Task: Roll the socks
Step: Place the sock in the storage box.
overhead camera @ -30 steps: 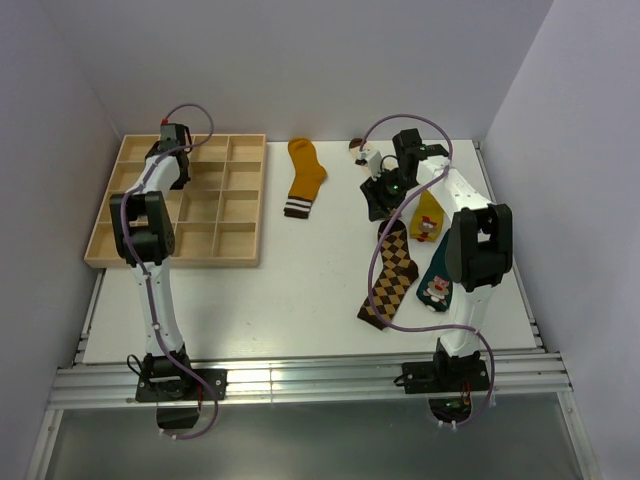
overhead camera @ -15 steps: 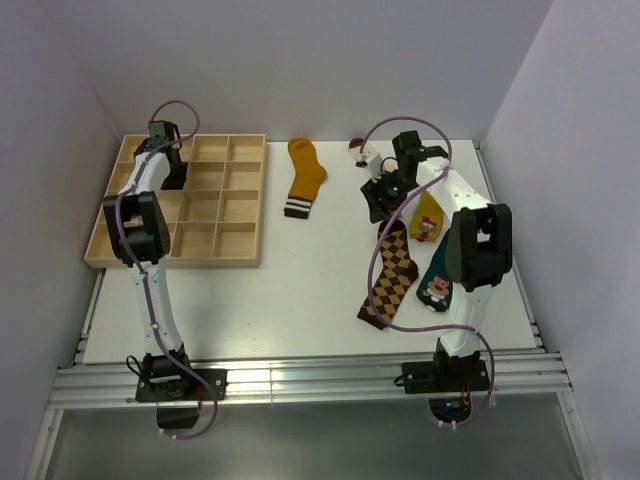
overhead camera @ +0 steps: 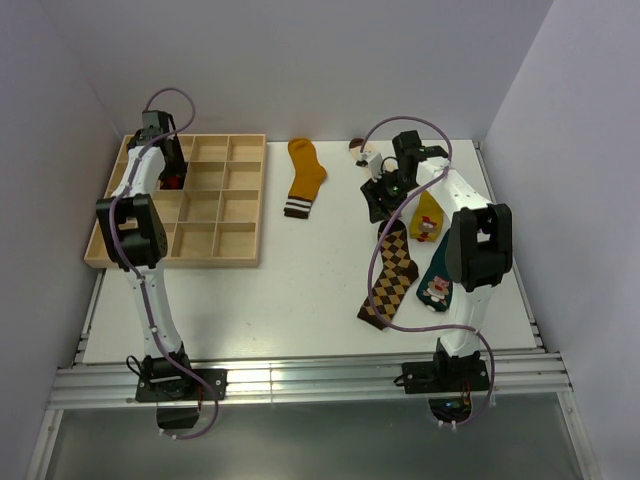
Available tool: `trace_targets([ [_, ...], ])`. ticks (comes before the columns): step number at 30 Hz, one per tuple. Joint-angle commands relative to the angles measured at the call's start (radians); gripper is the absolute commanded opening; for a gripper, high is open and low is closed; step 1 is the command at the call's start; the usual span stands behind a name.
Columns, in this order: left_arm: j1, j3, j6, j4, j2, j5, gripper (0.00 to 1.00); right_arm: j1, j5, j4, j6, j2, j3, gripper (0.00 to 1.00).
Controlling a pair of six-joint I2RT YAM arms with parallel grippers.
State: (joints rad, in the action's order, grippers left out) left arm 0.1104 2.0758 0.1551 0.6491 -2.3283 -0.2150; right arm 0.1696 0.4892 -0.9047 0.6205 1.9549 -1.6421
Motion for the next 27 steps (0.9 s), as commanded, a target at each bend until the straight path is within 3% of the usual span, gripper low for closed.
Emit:
trace_targets([
  [1,-0.003,0.02,0.015,-0.003,0.106,0.017,0.56,-0.004,-0.006,0.021,-0.016,-0.02,-0.036,0.6],
  [7,-0.005,0.027,0.037,-0.008,0.138,-0.001,0.57,-0.005,-0.035,0.013,-0.021,-0.062,-0.025,0.61],
  [14,-0.023,-0.072,0.123,-0.066,0.328,0.048,0.56,-0.027,-0.196,0.07,0.041,-0.24,0.282,0.63],
  [18,-0.101,-0.131,0.138,-0.078,0.452,0.026,0.58,-0.058,-0.23,0.059,0.133,-0.326,0.435,0.64],
  [27,-0.248,-0.485,0.231,-0.27,0.734,0.137,0.59,-0.022,-0.247,0.151,0.214,-0.452,0.6,0.74],
])
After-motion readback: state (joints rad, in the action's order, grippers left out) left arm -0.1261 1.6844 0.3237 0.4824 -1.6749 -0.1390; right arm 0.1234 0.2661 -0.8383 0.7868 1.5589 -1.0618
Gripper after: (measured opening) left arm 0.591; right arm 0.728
